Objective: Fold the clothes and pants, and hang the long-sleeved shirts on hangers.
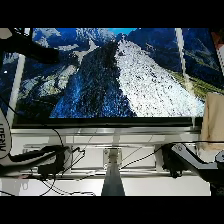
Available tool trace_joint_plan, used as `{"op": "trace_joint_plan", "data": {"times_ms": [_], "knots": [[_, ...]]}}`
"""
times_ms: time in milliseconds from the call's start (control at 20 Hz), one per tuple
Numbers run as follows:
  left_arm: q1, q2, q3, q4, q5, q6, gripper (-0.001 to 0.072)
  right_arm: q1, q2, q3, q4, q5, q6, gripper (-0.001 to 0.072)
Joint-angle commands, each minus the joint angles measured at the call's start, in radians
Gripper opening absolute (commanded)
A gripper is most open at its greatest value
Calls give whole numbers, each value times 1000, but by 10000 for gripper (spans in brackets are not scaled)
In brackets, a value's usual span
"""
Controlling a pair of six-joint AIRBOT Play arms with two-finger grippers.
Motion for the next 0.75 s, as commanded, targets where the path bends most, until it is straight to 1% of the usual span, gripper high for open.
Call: {"op": "trace_joint_plan", "data": {"times_ms": [0,100,300,550,700], "knots": [[1,0,0,0,0,0,101,144,-5,-13,100,-9,-24,223],[1,0,0,0,0,0,101,309,-5,-32,106,-21,-24,11],[1,0,0,0,0,0,101,692,-4,-48,70,-119,-24,13],[1,0,0,0,0,0,101,1165,-4,-48,32,-319,-26,13],[1,0,0,0,0,0,101,1341,-11,-48,28,-389,-25,13]]}}
